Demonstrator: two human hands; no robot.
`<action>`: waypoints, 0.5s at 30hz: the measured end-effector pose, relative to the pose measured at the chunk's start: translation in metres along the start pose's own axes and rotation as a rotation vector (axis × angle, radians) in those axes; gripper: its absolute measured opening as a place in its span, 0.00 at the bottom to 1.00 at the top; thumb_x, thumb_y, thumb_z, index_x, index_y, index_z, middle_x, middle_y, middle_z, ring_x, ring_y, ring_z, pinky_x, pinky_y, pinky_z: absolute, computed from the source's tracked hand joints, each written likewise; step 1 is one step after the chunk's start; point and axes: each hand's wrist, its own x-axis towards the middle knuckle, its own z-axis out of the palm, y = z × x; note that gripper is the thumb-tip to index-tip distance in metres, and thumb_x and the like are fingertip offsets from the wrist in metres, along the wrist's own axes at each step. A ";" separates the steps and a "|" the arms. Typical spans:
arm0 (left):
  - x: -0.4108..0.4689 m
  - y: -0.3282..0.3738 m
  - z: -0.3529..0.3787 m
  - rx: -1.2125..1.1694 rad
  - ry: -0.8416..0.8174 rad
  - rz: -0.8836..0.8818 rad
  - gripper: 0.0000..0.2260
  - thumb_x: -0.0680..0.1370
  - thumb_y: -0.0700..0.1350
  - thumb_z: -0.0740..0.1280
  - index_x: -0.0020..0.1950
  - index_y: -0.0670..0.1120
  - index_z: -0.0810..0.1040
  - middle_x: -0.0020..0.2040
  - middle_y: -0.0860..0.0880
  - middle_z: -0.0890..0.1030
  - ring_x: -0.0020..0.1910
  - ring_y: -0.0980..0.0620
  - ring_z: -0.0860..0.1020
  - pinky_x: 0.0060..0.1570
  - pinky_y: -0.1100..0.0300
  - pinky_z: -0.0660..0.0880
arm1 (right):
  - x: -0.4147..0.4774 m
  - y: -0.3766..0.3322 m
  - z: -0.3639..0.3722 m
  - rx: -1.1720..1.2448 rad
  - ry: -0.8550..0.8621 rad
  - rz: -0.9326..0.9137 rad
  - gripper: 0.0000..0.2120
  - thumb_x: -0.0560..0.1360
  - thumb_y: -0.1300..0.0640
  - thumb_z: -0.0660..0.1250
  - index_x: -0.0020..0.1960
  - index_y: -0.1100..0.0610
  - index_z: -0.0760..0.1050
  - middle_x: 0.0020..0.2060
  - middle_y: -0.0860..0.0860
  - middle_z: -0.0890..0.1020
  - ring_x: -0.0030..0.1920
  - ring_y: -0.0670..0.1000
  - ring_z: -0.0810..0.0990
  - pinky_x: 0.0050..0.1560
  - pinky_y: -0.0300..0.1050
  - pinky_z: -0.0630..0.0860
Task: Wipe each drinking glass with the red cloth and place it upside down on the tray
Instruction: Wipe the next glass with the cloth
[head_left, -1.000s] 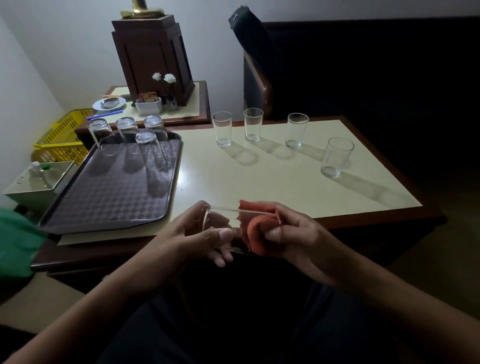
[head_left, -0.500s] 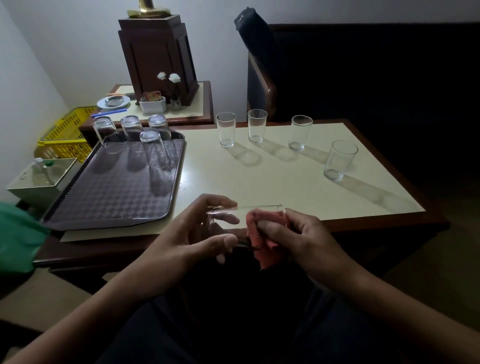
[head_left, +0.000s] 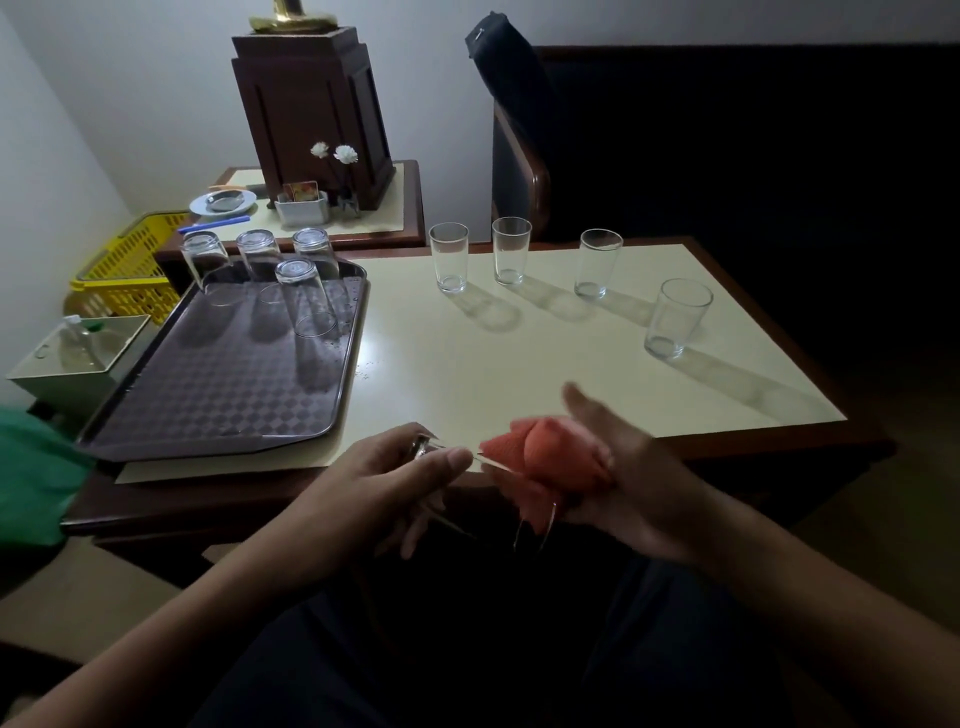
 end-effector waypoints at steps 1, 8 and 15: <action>0.001 -0.002 0.003 0.020 -0.004 -0.007 0.29 0.73 0.66 0.70 0.50 0.37 0.75 0.28 0.38 0.75 0.24 0.47 0.69 0.26 0.60 0.64 | 0.000 0.006 0.006 -0.120 0.023 0.008 0.29 0.78 0.30 0.58 0.56 0.50 0.87 0.53 0.50 0.89 0.54 0.50 0.87 0.62 0.54 0.80; 0.007 -0.007 0.008 -0.158 0.092 -0.236 0.31 0.77 0.64 0.69 0.55 0.33 0.74 0.32 0.41 0.77 0.21 0.50 0.70 0.21 0.64 0.61 | -0.012 0.017 0.017 -1.093 -0.005 -0.657 0.33 0.77 0.42 0.75 0.78 0.50 0.70 0.75 0.47 0.71 0.77 0.45 0.70 0.76 0.45 0.71; 0.007 -0.003 0.013 -0.201 0.153 -0.181 0.26 0.78 0.59 0.66 0.57 0.34 0.72 0.31 0.40 0.76 0.20 0.49 0.71 0.20 0.63 0.61 | -0.009 0.022 0.018 -0.594 0.137 -0.540 0.31 0.68 0.49 0.85 0.66 0.41 0.76 0.62 0.34 0.81 0.61 0.39 0.82 0.59 0.34 0.75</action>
